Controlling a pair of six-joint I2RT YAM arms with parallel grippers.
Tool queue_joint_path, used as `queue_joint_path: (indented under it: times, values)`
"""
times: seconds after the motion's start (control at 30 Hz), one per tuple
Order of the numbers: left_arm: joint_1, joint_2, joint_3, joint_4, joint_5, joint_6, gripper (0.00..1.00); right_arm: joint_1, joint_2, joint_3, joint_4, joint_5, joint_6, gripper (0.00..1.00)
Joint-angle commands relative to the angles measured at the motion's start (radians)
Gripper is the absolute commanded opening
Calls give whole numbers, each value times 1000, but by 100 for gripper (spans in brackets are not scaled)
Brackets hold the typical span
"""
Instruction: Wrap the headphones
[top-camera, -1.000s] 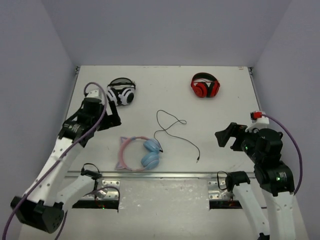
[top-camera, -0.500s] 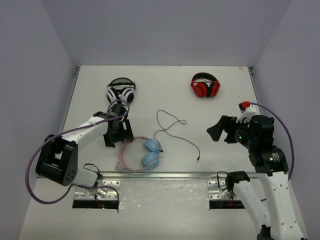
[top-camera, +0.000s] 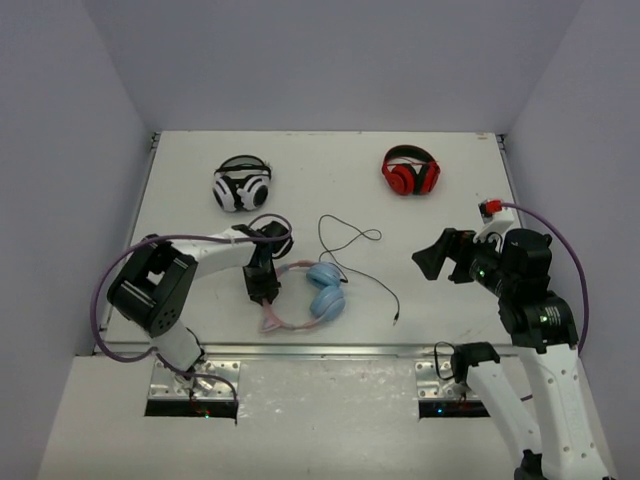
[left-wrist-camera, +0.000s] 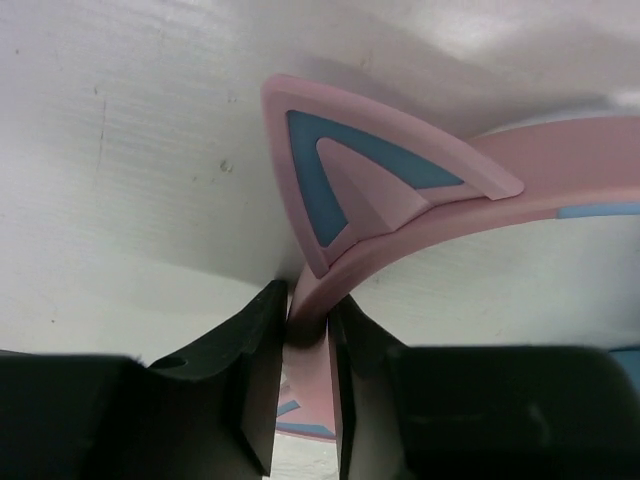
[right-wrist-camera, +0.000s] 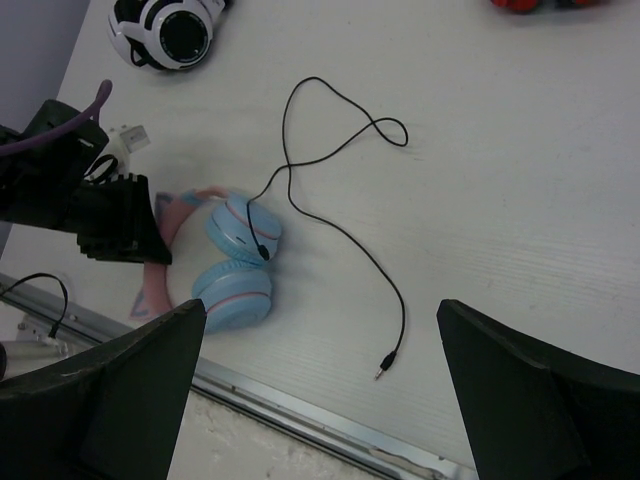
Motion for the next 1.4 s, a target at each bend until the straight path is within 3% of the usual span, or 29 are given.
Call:
queue_joint_path:
  times: [0.0,0.07,0.17,0.23,0.57,0.77,0.83,0.9,1.2,1.37]
  values:
    - [-24,84,30,99,-170,-65,20,4,4,15,56,4,-13,99]
    - [-25,71,72,105,-187,-71,24,4,12,18,55,2,-13,99]
    - [-37,34,75,105,-222,-81,50,4,30,24,47,-10,-13,99]
    - [-42,-7,41,115,-229,-87,59,4,38,21,47,-14,-9,99]
    - [-51,-176,-230,237,-164,-47,54,4,64,13,78,-54,38,99]
    - [-51,-149,-253,310,-140,-4,40,4,65,-27,144,-97,76,99]
    - [-51,-146,-267,341,-115,-9,42,4,76,-30,147,-105,81,99]
    - [-54,-158,-290,355,-102,-16,53,4,82,-31,144,-106,78,99]
    - [-88,-242,-266,220,-157,-30,57,4,84,-51,179,-120,106,99]
    - [-120,-279,-250,126,-169,-51,64,4,70,-62,185,-111,106,99]
